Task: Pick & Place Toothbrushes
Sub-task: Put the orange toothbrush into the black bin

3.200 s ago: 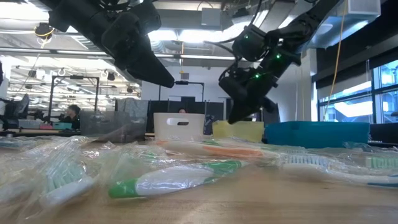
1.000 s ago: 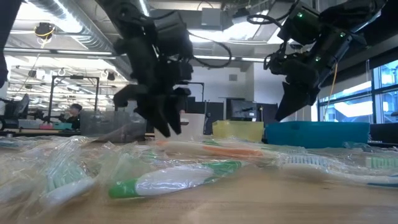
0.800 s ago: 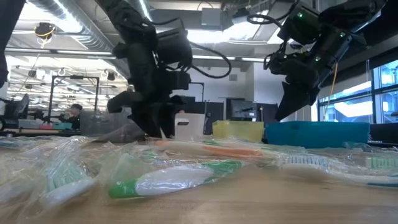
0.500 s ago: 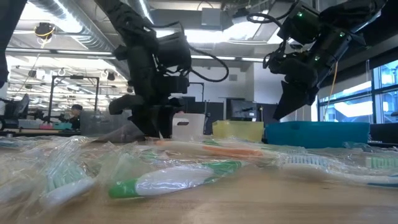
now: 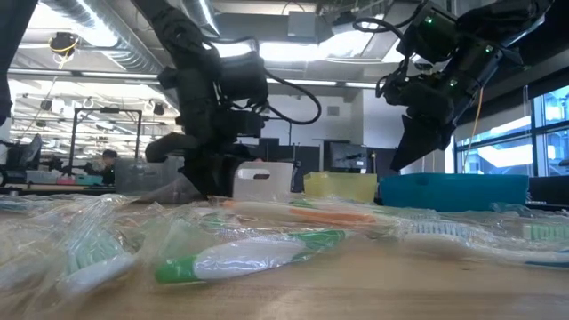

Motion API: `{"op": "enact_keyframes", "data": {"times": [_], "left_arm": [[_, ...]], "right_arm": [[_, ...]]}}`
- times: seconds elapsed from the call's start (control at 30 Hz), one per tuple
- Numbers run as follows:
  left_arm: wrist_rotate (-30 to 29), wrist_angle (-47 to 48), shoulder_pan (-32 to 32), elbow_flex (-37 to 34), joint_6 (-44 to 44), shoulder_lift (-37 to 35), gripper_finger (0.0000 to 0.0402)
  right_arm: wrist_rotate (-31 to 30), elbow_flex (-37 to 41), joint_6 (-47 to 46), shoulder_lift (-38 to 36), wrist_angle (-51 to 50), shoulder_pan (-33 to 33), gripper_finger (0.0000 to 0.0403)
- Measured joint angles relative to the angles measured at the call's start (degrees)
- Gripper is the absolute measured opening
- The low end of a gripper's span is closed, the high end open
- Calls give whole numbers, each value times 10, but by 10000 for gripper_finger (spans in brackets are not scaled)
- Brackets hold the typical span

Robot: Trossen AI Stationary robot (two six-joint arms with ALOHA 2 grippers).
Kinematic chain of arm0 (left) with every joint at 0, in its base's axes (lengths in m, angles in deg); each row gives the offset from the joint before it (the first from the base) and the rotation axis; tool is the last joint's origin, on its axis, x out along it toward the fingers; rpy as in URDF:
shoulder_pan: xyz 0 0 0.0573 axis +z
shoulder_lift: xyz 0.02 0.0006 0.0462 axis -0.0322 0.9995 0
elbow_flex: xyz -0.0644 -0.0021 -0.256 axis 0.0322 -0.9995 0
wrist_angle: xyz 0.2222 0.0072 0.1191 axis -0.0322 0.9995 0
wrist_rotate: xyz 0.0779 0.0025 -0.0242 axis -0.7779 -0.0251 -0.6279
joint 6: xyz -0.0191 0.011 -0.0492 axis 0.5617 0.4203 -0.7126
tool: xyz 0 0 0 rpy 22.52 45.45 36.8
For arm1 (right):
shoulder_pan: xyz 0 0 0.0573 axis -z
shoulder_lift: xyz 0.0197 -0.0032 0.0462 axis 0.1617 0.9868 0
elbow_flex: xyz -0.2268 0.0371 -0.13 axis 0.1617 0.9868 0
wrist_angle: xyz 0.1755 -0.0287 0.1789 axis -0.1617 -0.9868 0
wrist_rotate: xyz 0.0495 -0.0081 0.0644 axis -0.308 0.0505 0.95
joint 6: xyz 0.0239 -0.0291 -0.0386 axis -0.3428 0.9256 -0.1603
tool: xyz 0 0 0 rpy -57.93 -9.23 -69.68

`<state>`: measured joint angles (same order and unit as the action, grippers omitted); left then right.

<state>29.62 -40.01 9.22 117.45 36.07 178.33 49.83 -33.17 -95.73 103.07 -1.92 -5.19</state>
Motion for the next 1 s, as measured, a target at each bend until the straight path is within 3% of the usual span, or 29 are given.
{"op": "enact_keyframes", "data": {"times": [0.23, 0.6, 0.83, 1.0], "left_arm": [[-22, 15, -26, -1, 6, 0, 22], [-66, 47, -76, -2, -41, -7, 23], [-66, 96, -87, -6, -101, -55, 21], [-73, 120, -93, -5, -136, -94, 21]], "right_arm": [[12, 0, 0, 0, 0, 0, 11], [12, 0, 0, 0, 0, 0, 4], [12, 0, 0, 0, 1, 0, 20], [11, 0, 1, 0, 0, 0, 6]]}}
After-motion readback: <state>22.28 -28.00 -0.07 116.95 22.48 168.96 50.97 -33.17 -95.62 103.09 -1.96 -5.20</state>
